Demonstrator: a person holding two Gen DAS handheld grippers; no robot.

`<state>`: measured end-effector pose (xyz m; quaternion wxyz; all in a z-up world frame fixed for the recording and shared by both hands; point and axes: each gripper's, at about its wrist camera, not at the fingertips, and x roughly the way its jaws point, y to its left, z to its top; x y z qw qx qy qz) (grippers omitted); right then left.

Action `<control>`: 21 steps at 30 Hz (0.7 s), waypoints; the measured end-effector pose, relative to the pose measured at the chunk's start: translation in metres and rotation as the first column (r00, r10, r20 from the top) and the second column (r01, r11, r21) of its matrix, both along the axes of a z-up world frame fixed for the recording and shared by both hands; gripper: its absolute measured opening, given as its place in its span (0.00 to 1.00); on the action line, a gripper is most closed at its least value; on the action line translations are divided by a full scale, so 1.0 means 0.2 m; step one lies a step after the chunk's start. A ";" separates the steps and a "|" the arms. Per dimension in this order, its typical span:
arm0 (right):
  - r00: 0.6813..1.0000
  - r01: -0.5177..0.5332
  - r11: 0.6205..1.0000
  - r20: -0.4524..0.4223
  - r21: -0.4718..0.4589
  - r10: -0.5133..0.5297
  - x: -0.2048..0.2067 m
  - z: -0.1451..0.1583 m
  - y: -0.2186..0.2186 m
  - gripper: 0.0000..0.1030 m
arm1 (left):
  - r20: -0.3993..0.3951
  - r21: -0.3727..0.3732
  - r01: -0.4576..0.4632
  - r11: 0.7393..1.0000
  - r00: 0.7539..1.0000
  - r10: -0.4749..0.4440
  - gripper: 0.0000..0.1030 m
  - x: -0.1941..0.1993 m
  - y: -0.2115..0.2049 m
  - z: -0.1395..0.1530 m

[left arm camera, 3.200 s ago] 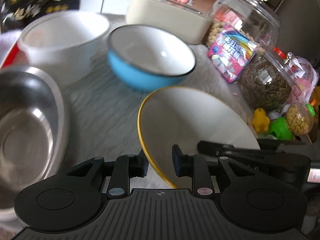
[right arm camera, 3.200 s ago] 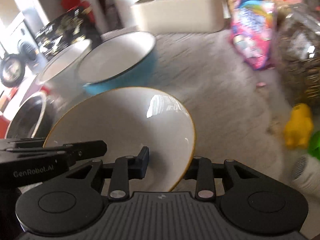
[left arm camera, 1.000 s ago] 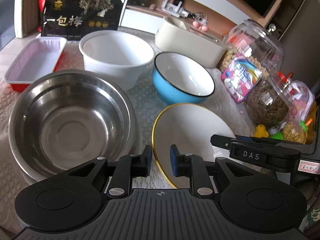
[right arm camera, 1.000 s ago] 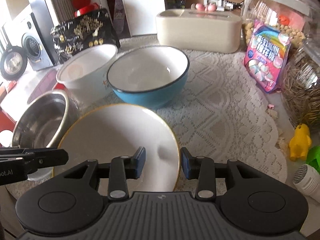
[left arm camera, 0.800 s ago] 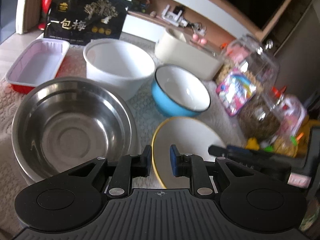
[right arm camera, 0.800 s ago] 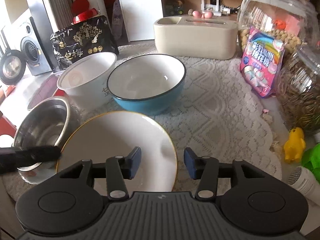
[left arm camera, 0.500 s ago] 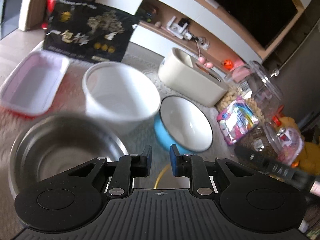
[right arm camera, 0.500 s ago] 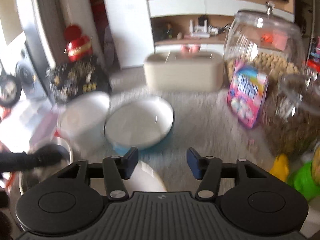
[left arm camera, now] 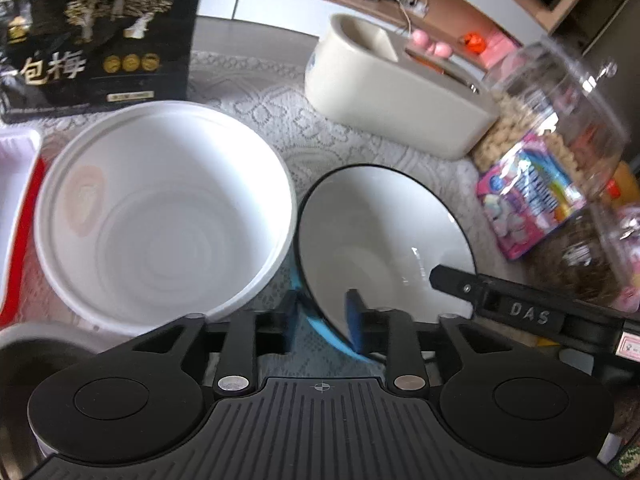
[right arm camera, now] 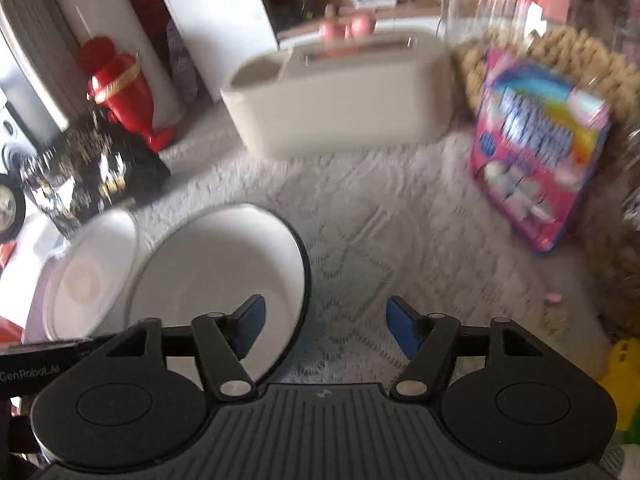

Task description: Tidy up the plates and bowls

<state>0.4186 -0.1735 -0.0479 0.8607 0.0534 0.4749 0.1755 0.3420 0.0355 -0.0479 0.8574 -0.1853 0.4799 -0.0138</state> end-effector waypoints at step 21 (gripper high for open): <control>1.000 -0.030 0.999 0.004 0.030 0.030 -0.02 -0.04 -0.10 0.26 | -0.042 0.112 0.112 0.987 0.993 -0.108 0.33 0.14 -0.27 -0.02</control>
